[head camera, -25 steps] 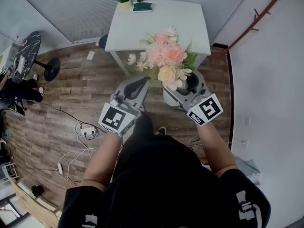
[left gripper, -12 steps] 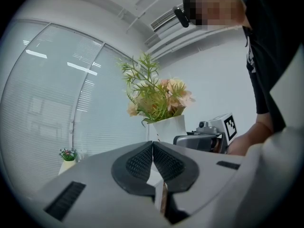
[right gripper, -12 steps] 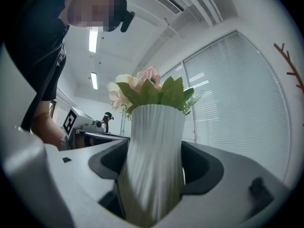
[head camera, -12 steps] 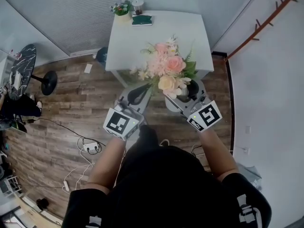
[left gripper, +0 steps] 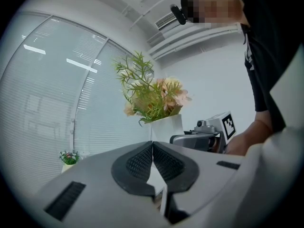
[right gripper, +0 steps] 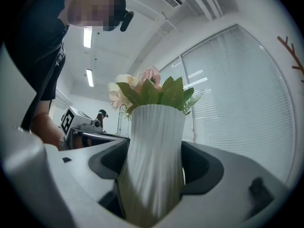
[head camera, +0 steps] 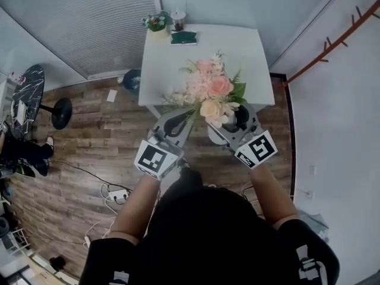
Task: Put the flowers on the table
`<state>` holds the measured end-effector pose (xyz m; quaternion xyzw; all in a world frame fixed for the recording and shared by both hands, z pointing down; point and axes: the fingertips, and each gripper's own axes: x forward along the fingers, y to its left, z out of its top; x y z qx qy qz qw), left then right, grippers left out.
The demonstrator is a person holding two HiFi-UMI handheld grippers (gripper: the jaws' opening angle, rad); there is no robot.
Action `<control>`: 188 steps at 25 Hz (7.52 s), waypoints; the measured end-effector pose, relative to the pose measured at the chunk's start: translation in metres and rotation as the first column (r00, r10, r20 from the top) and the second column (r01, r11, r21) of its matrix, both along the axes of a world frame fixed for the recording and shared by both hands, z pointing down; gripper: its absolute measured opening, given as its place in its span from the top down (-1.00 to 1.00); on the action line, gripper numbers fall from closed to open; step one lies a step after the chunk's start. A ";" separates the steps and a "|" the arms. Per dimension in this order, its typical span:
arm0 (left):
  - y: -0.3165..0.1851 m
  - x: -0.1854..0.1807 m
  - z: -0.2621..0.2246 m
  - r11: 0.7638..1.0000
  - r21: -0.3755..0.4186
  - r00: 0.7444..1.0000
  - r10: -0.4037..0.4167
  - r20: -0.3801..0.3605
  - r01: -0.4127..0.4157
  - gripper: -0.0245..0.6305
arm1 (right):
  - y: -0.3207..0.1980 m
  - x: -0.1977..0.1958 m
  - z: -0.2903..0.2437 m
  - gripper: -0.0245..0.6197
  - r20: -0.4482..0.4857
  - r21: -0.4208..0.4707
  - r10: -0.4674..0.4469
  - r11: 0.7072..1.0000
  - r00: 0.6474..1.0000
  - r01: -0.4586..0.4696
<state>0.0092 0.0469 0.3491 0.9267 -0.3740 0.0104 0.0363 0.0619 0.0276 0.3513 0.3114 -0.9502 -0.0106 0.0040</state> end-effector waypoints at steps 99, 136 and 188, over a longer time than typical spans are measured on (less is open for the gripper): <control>-0.434 -0.104 0.227 0.951 -0.147 0.962 -0.273 0.013 0.272 0.88 | -0.444 -0.116 0.244 -0.20 -0.023 0.023 -0.055 0.998 0.998 0.056; -0.370 -0.070 0.207 0.963 -0.122 0.969 -0.233 0.077 0.241 0.88 | -0.372 -0.048 0.230 -0.20 -0.146 -0.165 -0.008 0.986 0.989 -0.016; -0.225 -0.022 0.002 1.000 0.018 1.000 -0.004 0.015 0.003 0.88 | -0.205 -0.048 0.010 0.86 -0.030 -0.061 -0.064 0.996 0.997 0.062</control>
